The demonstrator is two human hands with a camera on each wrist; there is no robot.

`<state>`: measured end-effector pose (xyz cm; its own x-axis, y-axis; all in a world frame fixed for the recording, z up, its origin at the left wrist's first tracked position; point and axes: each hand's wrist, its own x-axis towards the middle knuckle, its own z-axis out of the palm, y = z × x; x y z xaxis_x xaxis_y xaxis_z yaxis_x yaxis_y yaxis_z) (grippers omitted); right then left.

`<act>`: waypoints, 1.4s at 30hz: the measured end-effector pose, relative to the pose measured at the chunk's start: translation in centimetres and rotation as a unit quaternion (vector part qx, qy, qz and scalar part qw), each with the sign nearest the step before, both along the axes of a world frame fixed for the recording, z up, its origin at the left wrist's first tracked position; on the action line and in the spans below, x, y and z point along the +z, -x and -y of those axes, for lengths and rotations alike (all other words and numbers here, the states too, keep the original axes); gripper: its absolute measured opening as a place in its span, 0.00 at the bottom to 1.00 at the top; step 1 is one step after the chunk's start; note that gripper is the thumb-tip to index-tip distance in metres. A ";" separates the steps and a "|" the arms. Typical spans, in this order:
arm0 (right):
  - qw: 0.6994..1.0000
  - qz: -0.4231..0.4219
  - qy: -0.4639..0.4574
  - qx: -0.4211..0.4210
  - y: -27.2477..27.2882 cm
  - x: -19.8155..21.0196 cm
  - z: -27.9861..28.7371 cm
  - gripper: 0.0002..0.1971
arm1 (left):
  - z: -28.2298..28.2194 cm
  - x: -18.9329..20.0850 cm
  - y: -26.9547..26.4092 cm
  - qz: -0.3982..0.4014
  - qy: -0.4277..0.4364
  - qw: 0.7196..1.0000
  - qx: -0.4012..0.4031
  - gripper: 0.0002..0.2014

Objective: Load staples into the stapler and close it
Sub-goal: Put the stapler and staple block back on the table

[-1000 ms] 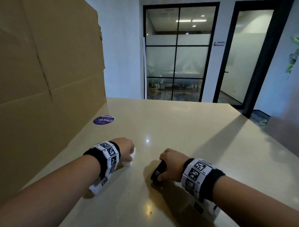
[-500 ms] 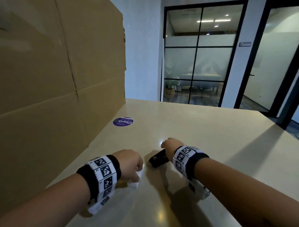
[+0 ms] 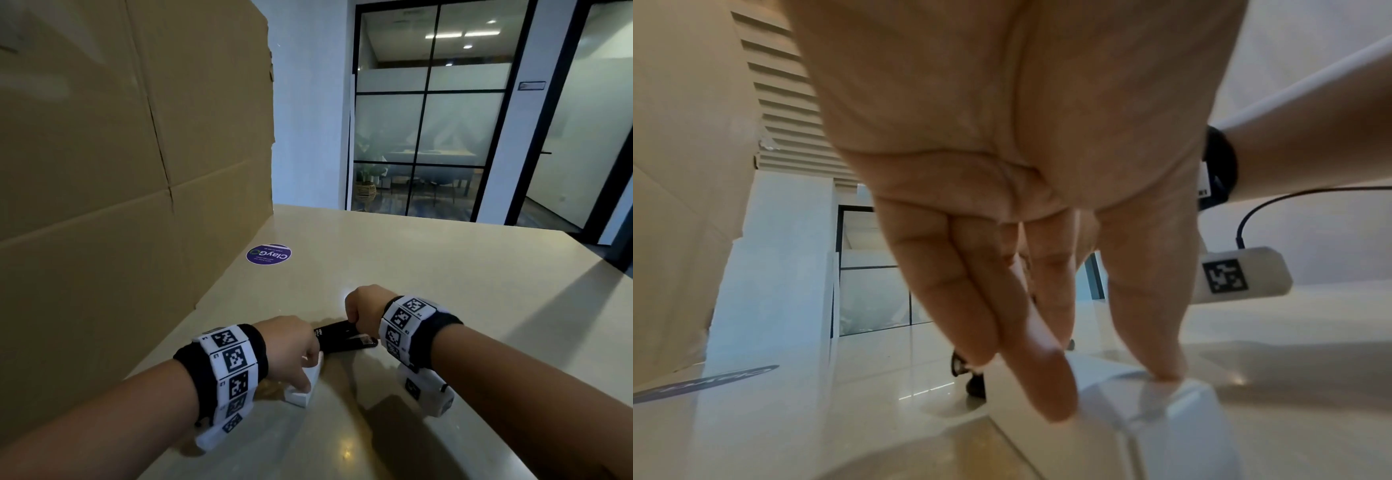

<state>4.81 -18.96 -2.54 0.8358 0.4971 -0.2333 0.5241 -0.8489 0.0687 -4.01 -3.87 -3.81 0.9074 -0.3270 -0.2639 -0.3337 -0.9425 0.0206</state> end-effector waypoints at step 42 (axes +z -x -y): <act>0.991 -0.085 -0.039 0.101 4.5 -2.5 1.5 0.25 | -6.3 1.3 -3.8 -0.029 0.079 0.989 0.125 0.20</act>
